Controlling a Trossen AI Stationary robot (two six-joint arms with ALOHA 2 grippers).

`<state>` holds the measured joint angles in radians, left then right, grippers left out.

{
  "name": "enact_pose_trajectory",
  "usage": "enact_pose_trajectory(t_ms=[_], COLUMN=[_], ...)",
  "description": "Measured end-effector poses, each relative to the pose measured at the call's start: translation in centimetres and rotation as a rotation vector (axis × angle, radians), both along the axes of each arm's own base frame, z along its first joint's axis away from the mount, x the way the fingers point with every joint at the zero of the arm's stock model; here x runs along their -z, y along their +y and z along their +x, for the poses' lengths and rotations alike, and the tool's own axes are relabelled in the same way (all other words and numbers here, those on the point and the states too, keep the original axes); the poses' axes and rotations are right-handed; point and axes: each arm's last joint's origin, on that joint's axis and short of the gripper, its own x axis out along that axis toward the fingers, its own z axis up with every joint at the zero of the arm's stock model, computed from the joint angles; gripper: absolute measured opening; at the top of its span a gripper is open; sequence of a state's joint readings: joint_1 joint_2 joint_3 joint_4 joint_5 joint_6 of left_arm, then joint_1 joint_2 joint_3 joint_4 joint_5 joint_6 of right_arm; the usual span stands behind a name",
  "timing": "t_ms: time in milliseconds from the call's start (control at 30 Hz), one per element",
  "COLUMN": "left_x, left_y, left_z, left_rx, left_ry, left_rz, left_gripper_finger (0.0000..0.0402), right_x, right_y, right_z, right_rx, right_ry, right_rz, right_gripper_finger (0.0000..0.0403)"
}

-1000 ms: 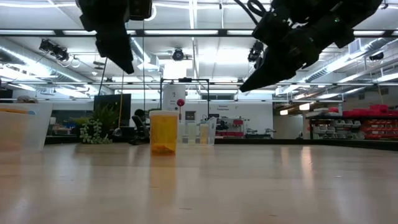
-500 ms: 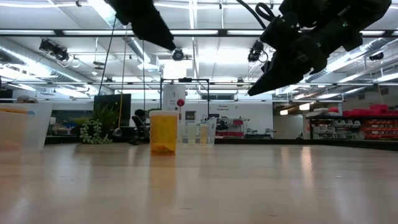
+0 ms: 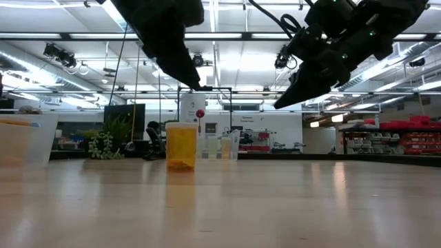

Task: Pick and place medicine bottles into bin by pill shape (circle, oval)
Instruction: Put the big orange pill bottle into the bottom transparent bin

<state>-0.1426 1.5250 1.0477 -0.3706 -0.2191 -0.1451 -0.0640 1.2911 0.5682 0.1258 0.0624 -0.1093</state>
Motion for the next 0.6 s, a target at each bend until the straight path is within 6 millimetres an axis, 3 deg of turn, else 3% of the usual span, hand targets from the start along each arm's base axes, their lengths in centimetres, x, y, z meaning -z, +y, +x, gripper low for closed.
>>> enact_pose_trajectory(t_ms=[300, 600], left_x=[0.8, -0.1], left_y=[1.1, 0.7], left_z=[0.6, 3.4], left_rx=[-0.01, 0.012], left_ry=[0.031, 0.071], left_rz=[-0.032, -0.01], left_gripper_finger=[0.0268, 0.0268], right_x=[-1.2, -1.3], right_y=[-0.7, -0.7], right_z=[-0.9, -1.3], right_rx=[0.034, 0.047], right_ry=[-0.021, -0.009], right_rz=[0.002, 0.011], right_gripper_finger=[0.0041, 0.0041])
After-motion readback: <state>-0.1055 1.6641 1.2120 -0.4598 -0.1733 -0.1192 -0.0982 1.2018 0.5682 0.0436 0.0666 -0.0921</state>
